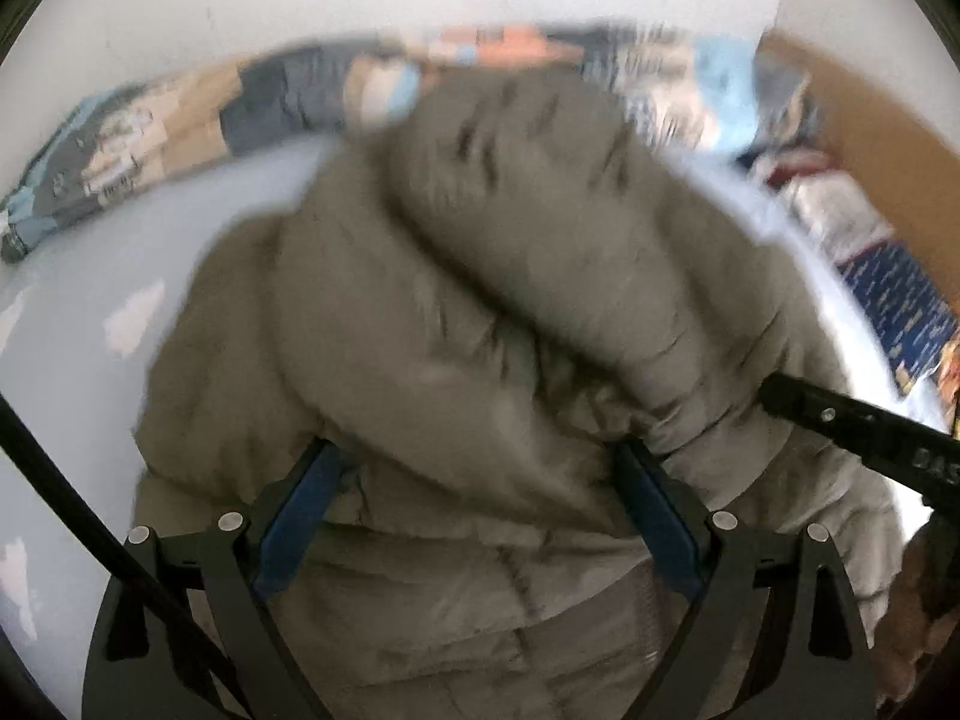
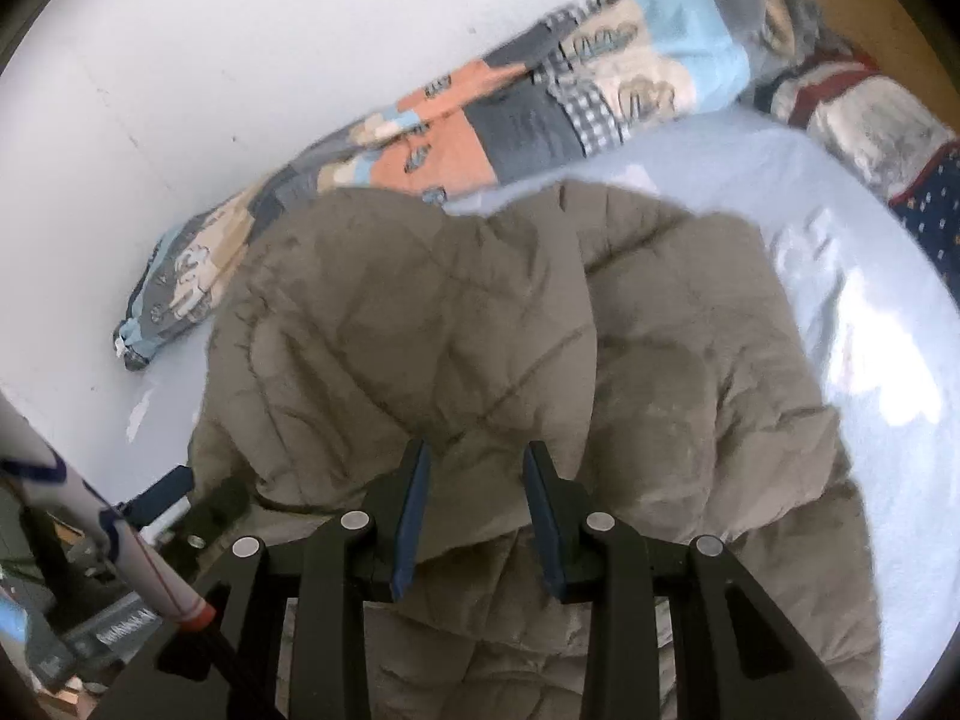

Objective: Fold large clothes

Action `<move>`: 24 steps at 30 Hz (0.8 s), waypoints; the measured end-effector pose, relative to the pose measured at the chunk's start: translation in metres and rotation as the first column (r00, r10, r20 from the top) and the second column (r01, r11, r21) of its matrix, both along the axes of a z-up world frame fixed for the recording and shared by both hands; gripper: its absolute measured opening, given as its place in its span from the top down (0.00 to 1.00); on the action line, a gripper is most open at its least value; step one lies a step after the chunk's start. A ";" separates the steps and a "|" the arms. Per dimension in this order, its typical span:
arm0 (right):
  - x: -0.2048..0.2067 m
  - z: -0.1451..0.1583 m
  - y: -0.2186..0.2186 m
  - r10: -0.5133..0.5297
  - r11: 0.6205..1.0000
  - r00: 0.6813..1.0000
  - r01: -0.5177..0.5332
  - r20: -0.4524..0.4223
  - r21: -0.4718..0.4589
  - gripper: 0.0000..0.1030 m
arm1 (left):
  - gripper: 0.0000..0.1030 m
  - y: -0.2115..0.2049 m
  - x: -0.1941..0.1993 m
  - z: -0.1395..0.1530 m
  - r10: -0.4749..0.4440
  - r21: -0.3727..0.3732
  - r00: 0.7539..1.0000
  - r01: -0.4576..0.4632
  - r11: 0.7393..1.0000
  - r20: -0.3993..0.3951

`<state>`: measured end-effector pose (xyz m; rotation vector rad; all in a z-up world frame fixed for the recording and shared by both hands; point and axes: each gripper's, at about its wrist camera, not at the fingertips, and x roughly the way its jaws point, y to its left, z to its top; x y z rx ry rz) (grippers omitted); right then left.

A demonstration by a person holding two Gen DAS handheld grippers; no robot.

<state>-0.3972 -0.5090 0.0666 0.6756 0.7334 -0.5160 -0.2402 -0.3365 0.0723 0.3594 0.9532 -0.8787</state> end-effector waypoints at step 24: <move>0.017 0.035 0.046 0.058 0.994 0.995 -0.050 0.081 -0.098 0.63 | 0.10 0.058 0.009 0.053 0.147 -0.103 0.988 -0.140 0.985 0.055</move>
